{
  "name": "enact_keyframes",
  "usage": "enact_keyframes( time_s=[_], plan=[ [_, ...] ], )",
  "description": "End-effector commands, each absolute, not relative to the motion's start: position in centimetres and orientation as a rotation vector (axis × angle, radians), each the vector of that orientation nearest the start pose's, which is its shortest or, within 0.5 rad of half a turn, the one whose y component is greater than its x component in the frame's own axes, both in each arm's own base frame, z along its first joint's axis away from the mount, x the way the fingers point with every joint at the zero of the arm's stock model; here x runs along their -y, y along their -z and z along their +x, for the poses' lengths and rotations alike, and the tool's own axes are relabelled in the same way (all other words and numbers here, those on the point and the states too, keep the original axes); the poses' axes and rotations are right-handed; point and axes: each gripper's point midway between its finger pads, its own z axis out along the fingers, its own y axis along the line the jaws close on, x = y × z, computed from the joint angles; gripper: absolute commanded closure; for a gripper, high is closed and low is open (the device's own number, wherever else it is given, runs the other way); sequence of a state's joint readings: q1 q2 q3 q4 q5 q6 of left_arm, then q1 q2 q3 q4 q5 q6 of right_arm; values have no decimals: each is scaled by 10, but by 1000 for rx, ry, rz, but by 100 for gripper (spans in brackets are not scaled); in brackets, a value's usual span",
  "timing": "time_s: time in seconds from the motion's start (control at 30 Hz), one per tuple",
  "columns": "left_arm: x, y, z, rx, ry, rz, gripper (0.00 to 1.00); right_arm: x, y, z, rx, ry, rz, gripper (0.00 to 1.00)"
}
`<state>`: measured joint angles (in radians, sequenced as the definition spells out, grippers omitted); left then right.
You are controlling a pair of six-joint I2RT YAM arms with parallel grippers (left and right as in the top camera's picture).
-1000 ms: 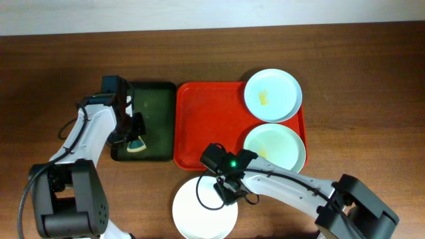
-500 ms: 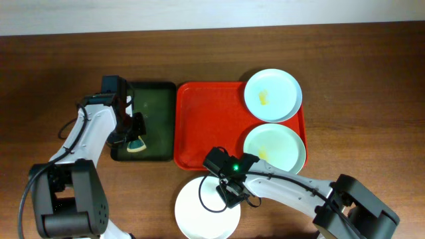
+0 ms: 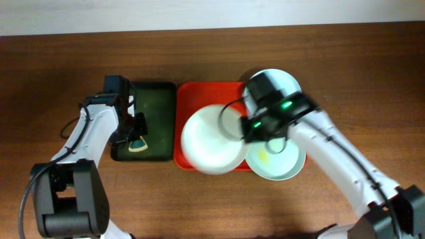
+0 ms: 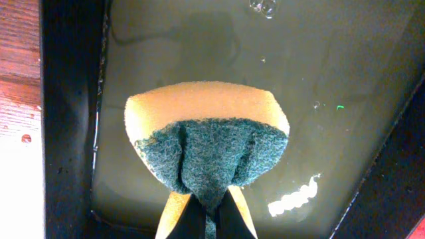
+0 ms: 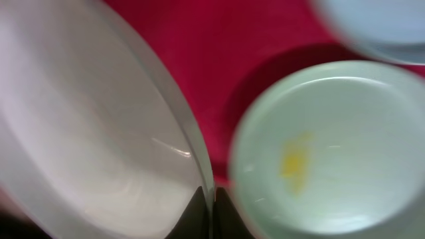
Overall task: Clean dirty plates on tray and stack at the side
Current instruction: 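Regrasp the white plate rim with right gripper and lift it rightward, then set the white plate on the table right of the red tray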
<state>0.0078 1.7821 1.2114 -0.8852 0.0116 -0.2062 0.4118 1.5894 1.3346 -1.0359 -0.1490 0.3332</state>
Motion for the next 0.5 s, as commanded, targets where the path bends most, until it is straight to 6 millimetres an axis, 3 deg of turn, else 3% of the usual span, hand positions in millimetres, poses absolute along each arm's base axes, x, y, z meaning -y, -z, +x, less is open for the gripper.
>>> enact_keyframes(
  time_s=[0.0, 0.07, 0.13, 0.23, 0.27, 0.37, 0.47],
  plan=[
    [3, -46, 342, -3008, 50, -328, 100, -80, -150, 349, -2817, -335, 218, 96],
    [3, -46, 342, -3009, 50, -328, 100, -12, -153, 365, -2732, -344, 492, 96],
    [3, -46, 342, -3011, 49, -329, 100, 47, -155, 366, -2651, -311, 725, 96],
    [3, -46, 342, -3011, 50, -329, 100, 124, -149, 349, -2555, -248, 1002, 96],
    [3, -46, 342, -3012, 54, -328, 100, 156, -138, 336, -2535, -182, 1121, 96],
    [3, -46, 342, -3012, 54, -328, 100, 182, -110, 320, -2527, -166, 1296, 96],
    [3, -46, 342, -3012, 54, -328, 100, 185, -81, 323, -2576, -183, 1331, 96]
  ],
)
